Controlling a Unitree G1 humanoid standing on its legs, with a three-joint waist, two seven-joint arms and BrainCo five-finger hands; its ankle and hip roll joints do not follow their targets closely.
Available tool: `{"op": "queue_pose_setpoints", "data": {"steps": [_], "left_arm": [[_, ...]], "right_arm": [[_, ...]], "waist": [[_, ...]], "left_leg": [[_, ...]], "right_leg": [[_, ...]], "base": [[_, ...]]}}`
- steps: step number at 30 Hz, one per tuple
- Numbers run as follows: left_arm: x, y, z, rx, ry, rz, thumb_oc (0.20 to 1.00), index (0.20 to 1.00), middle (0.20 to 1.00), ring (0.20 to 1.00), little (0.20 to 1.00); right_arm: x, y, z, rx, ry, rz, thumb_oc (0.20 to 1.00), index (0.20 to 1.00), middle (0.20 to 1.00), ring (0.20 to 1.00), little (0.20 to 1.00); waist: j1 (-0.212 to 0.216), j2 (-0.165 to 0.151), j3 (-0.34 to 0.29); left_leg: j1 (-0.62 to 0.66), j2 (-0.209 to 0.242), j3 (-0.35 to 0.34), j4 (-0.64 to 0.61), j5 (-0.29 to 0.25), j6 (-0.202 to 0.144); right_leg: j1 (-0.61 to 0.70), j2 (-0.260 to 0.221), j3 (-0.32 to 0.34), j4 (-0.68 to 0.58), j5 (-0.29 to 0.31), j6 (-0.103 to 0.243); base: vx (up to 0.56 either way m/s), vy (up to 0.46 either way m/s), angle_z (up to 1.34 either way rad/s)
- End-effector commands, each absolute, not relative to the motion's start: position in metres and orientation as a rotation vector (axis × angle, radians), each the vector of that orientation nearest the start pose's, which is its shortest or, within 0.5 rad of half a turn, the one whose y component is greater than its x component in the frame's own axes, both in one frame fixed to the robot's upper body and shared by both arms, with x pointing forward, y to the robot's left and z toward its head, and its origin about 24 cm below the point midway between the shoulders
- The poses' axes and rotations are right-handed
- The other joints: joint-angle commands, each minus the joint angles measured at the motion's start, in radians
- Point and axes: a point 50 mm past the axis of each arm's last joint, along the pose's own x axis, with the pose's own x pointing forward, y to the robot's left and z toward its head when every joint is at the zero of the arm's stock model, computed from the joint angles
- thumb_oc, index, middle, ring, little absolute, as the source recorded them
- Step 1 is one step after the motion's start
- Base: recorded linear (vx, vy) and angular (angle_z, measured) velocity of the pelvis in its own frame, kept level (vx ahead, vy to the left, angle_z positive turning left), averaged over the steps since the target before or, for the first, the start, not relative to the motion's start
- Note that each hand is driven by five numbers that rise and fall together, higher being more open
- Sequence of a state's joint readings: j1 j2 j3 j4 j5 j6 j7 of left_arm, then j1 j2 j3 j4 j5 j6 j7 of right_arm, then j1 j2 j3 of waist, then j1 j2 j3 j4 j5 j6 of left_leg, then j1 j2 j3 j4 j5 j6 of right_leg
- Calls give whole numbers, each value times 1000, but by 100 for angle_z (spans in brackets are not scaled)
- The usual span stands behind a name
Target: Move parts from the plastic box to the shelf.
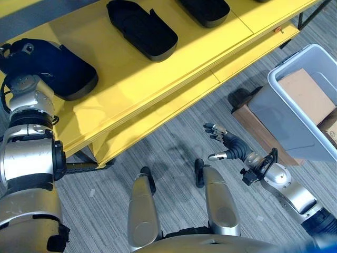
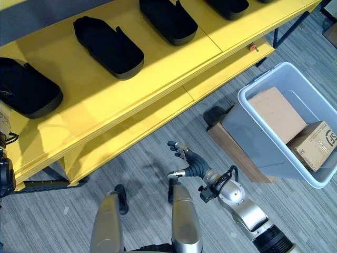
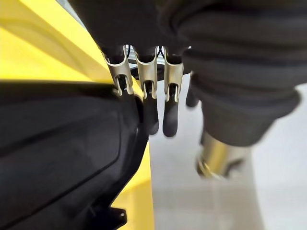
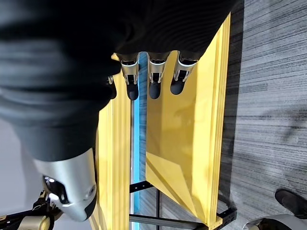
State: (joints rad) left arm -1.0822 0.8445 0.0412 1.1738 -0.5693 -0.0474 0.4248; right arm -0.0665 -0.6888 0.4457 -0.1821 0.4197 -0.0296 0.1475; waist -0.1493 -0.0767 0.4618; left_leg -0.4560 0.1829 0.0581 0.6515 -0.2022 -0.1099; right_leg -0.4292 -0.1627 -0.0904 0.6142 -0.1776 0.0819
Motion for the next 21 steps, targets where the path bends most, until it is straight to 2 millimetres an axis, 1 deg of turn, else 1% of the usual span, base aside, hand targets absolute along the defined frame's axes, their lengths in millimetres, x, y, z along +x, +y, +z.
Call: {"op": "queue_pose_setpoints", "data": {"steps": [1,3,5,6,7,8,11,12,13,14,15,16,17,19,21], "left_arm": [[334,390,290,-79,-415,929,1000,1000,1000,1000,1000],[333,385,299,-36,-459,917,1000,1000,1000,1000,1000],[333,381,302,-8,-477,911,1000,1000,1000,1000,1000],[333,373,310,44,-525,887,1000,1000,1000,1000,1000],[333,368,312,83,-541,878,1000,1000,1000,1000,1000],[333,358,318,152,-581,853,1000,1000,1000,1000,1000],[336,339,322,297,-614,797,1000,1000,1000,1000,1000],[337,335,322,340,-619,783,1000,1000,1000,1000,1000],[338,327,322,387,-632,760,1000,1000,1000,1000,1000],[342,313,317,440,-636,706,1000,1000,1000,1000,1000],[343,309,316,460,-636,695,1000,1000,1000,1000,1000],[347,296,314,458,-649,650,1000,1000,1000,1000,1000],[347,296,313,458,-648,650,1000,1000,1000,1000,1000],[350,284,313,496,-658,618,1000,1000,1000,1000,1000],[353,274,310,491,-665,590,1000,1000,1000,1000,1000]], "right_arm": [[241,-142,96,-189,-134,653,1000,1000,1000,1000,1000],[242,-142,96,-187,-134,650,1000,1000,1000,1000,1000],[242,-142,96,-186,-136,647,1000,1000,1000,1000,1000],[243,-141,95,-178,-136,643,1000,1000,1000,1000,1000],[244,-141,95,-180,-138,640,1000,1000,1000,1000,1000],[245,-140,95,-175,-139,639,1000,1000,1000,1000,1000],[246,-139,96,-172,-141,639,1000,1000,1000,1000,1000],[247,-138,96,-168,-141,639,1000,1000,1000,1000,1000],[247,-138,95,-169,-140,637,1000,1000,1000,1000,1000],[247,-136,93,-164,-133,641,1000,1000,1000,1000,1000],[247,-136,93,-167,-130,641,1000,1000,1000,1000,1000],[248,-136,90,-167,-119,640,1000,1000,1000,1000,1000],[248,-136,90,-168,-119,639,1000,1000,1000,1000,1000],[249,-137,89,-175,-111,635,1000,1000,1000,1000,1000],[249,-136,89,-177,-112,639,1000,1000,1000,1000,1000]], "waist": [[3,-4,-6],[6,0,0],[8,1,4],[12,6,14],[16,7,21],[22,10,32],[28,13,58],[32,14,58],[34,15,58],[38,17,58],[38,17,58],[40,18,58],[40,18,58],[39,18,58],[39,17,58]], "left_leg": [[137,13,-29,-88,221,-152],[141,15,-29,-85,214,-152],[137,15,-30,-85,221,-152],[140,18,-30,-81,214,-152],[140,19,-31,-84,222,-152],[142,22,-31,-85,225,-152],[148,24,-34,-75,216,-152],[144,23,-34,-82,226,-152],[139,24,-34,-80,226,-152],[131,24,-34,-84,230,-152],[128,23,-35,-84,231,-152],[124,24,-35,-86,232,-152],[124,24,-35,-86,233,-152],[123,25,-34,-91,234,-152],[121,29,-34,-96,236,-152]], "right_leg": [[-58,-99,124,159,228,141],[-54,-99,122,165,220,141],[-54,-98,121,161,227,140],[-47,-99,118,165,220,139],[-44,-99,116,159,227,137],[-38,-100,113,155,230,137],[-25,-100,109,160,225,134],[-28,-99,109,153,234,132],[-33,-99,110,155,233,132],[-41,-99,109,153,238,131],[-44,-99,109,153,238,131],[-49,-99,108,155,238,131],[-49,-99,108,155,239,131],[-52,-101,105,151,240,130],[-54,-100,105,150,240,130]], "base": [[0,0,0],[-5,-3,2],[-26,-17,5],[-29,-30,6],[-34,-36,5],[-51,-30,6],[-24,-18,2],[-23,-24,8],[-39,-25,9],[-20,-23,7],[-26,-22,3],[0,0,0],[-17,-14,3],[0,0,0],[0,0,0]]}}
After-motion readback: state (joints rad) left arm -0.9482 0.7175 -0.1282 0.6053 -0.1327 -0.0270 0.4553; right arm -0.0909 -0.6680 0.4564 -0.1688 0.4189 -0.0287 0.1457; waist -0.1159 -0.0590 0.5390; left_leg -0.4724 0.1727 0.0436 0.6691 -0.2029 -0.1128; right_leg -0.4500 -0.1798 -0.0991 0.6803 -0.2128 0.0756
